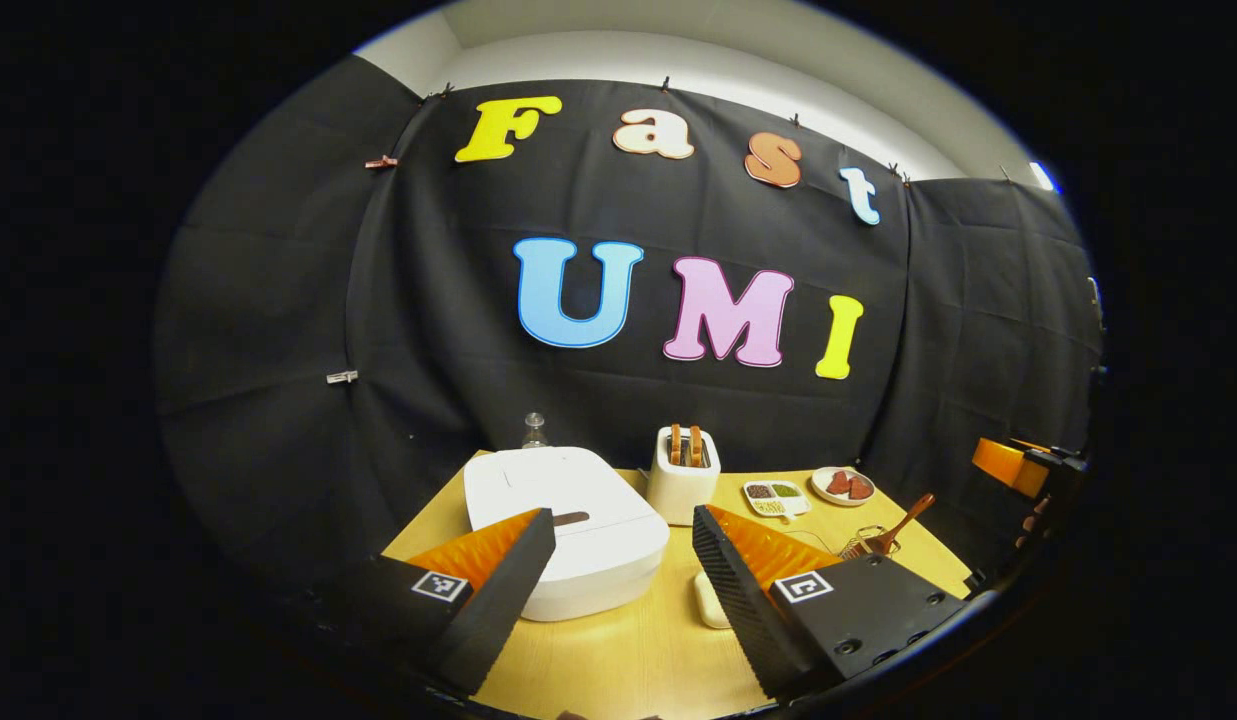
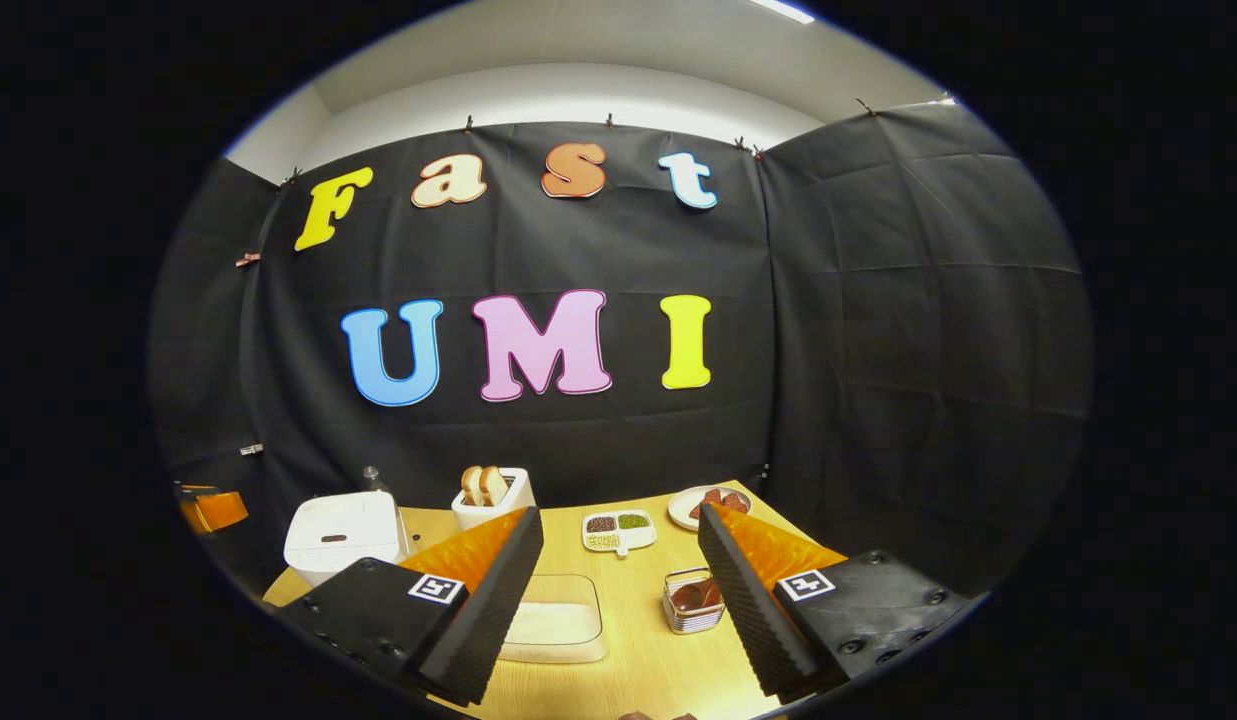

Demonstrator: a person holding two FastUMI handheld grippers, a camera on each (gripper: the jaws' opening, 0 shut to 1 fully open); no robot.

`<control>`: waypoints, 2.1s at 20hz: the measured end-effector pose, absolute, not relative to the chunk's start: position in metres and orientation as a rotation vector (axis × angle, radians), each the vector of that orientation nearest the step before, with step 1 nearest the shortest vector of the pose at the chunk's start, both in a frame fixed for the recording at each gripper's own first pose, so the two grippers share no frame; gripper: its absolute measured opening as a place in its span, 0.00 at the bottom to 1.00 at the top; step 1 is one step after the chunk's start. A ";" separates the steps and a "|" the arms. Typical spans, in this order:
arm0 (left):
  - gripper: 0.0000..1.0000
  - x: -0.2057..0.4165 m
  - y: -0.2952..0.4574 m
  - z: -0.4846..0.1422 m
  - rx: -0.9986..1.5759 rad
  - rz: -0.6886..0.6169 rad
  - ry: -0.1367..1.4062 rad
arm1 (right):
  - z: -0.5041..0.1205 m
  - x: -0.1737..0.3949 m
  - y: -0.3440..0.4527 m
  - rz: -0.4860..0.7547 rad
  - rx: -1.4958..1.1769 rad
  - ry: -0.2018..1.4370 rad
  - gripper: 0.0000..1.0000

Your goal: Close the left gripper, press the button to open the rice cooker; take a wooden spoon from the chopstick holder with the right hand, scoop a spoonful of rice and pour it into the rice cooker, then put the wooden spoon back into the chopstick holder.

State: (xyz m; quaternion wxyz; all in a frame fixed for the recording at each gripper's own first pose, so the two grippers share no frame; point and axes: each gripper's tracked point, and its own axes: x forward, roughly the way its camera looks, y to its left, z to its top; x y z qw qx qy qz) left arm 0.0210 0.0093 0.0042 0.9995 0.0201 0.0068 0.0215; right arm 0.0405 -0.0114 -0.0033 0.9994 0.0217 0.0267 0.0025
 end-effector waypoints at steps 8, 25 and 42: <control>0.94 0.057 0.020 0.015 0.044 0.090 0.051 | -0.016 0.068 -0.039 0.005 0.067 0.080 0.97; 0.07 0.161 0.083 -0.030 -0.073 0.140 0.263 | -0.042 0.095 -0.085 -0.029 0.070 0.147 0.99; 0.06 0.225 0.088 -0.102 -0.093 0.069 0.403 | -0.064 0.077 -0.115 -0.091 0.091 0.209 0.99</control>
